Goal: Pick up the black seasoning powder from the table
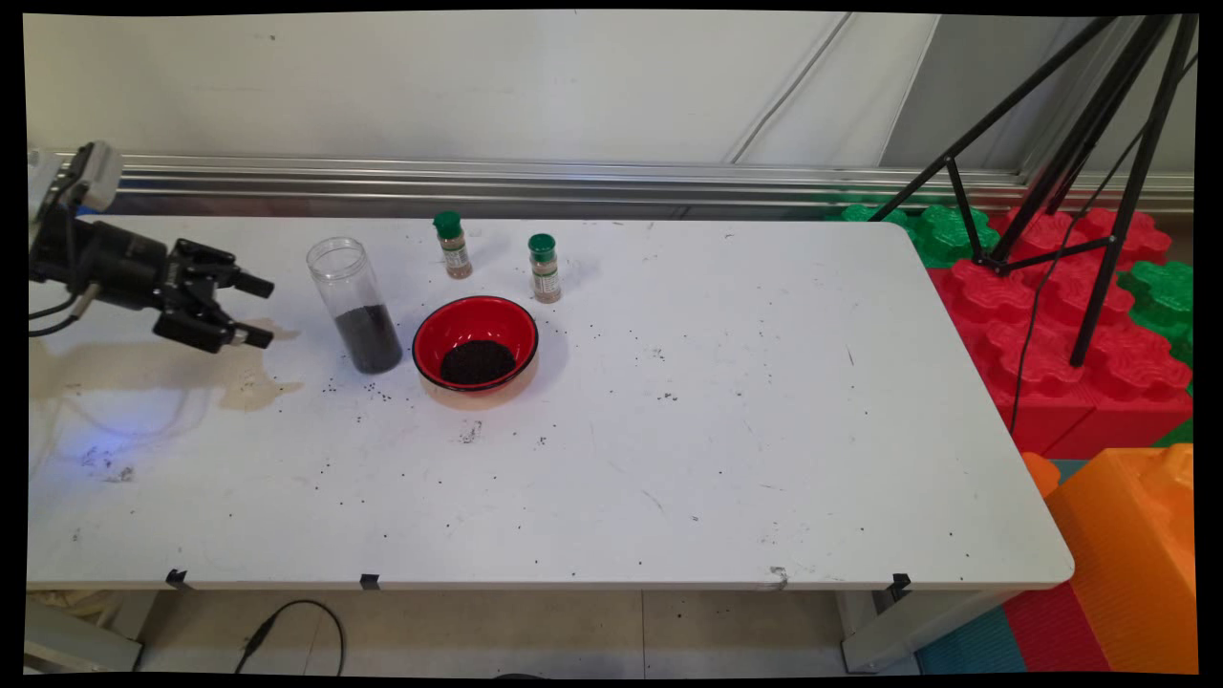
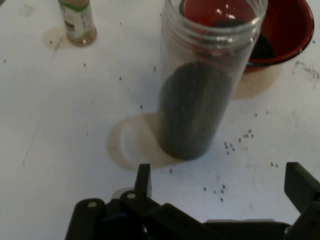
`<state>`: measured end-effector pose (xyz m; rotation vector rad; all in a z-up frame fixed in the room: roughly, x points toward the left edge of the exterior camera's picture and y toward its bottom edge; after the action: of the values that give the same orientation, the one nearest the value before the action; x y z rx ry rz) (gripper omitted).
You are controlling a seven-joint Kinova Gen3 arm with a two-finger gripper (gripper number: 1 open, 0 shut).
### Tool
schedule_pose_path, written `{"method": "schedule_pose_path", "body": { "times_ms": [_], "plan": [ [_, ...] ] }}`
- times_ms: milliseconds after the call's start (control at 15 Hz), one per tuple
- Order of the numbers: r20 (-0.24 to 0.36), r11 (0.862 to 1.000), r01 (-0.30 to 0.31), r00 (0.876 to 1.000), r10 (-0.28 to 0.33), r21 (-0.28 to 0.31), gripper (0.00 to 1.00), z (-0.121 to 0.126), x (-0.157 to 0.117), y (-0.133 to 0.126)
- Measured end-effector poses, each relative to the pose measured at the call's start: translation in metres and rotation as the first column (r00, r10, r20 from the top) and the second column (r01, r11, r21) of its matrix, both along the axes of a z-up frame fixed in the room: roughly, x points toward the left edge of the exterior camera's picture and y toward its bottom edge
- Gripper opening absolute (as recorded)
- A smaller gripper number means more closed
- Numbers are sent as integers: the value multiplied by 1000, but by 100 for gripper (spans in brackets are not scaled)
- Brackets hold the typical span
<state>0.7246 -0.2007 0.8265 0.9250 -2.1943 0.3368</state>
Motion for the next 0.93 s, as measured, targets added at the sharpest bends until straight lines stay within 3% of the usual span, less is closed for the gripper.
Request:
{"method": "schedule_pose_path", "body": {
  "times_ms": [933],
  "plan": [
    [-95, 993, 41, 994, -52, -114, 100, -28, -29, -35]
  ]
}}
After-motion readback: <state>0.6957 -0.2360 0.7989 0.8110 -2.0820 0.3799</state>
